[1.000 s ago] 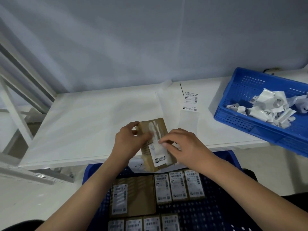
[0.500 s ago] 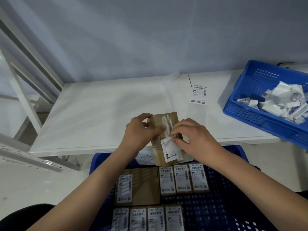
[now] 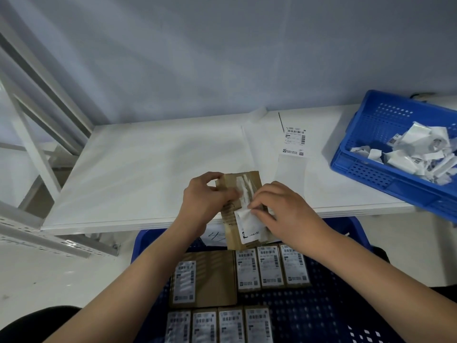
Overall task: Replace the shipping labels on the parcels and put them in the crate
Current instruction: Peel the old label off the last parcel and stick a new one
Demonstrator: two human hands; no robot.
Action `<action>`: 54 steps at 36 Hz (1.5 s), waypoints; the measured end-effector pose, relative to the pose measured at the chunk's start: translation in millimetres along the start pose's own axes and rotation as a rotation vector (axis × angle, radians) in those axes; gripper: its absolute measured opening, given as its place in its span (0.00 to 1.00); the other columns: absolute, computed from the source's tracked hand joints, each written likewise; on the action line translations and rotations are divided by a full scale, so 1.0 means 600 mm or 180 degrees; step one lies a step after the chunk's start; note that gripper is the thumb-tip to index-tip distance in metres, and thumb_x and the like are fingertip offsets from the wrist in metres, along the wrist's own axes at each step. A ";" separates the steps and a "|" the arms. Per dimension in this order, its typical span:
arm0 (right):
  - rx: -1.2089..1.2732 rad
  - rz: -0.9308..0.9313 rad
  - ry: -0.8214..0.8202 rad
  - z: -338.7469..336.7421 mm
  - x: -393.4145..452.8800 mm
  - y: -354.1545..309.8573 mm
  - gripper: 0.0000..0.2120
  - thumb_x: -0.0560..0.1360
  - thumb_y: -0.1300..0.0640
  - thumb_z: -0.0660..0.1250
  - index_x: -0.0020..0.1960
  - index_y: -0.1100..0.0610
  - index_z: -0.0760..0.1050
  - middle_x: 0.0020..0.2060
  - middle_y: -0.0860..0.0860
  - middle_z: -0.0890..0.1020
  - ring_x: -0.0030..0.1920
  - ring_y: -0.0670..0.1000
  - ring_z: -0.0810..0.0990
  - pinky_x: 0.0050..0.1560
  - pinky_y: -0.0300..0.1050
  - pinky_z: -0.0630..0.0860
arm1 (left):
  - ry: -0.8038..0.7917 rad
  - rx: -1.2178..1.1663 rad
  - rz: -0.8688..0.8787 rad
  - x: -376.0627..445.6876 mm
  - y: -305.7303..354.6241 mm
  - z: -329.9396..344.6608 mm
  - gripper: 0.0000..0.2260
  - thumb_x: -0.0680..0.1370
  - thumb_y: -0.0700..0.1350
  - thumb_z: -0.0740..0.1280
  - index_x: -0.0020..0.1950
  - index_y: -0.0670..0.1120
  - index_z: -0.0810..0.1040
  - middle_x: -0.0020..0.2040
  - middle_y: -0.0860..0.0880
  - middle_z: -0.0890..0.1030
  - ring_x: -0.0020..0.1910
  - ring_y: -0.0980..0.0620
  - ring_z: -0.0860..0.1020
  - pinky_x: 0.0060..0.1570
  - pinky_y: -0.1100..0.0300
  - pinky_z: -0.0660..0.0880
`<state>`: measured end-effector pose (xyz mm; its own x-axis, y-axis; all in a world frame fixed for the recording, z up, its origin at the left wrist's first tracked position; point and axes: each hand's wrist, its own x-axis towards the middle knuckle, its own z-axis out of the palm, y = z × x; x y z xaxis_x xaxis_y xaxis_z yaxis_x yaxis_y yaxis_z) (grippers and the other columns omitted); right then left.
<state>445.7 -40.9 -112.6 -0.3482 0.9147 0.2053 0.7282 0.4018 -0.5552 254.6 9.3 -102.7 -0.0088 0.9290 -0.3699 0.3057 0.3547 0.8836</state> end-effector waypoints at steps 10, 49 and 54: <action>0.0085 0.0076 -0.0032 -0.003 -0.004 -0.010 0.04 0.79 0.59 0.69 0.52 0.56 0.81 0.47 0.44 0.77 0.52 0.41 0.72 0.52 0.29 0.67 | 0.0213 -0.0107 -0.0044 0.010 0.000 -0.010 0.23 0.71 0.41 0.78 0.65 0.48 0.80 0.46 0.44 0.86 0.42 0.48 0.85 0.50 0.48 0.84; 0.2404 0.2405 -0.0258 -0.012 0.003 0.004 0.11 0.78 0.50 0.71 0.60 0.46 0.79 0.49 0.44 0.86 0.50 0.45 0.85 0.61 0.50 0.80 | -0.0956 0.0103 -0.0003 -0.022 0.020 0.005 0.13 0.83 0.45 0.57 0.62 0.50 0.78 0.54 0.48 0.84 0.52 0.49 0.82 0.60 0.51 0.80; 0.2397 0.2455 -0.0009 -0.019 0.006 0.009 0.11 0.80 0.49 0.69 0.62 0.47 0.79 0.51 0.44 0.86 0.53 0.46 0.84 0.63 0.50 0.78 | -0.1034 0.0265 0.0089 -0.022 0.017 0.004 0.22 0.81 0.50 0.68 0.75 0.57 0.68 0.56 0.50 0.85 0.53 0.51 0.85 0.61 0.52 0.80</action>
<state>454.7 -34.9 -105.7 0.0472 0.9093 -0.4135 0.2017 -0.4141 -0.8876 260.3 0.3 -89.1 0.3007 0.8514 -0.4298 0.3784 0.3072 0.8732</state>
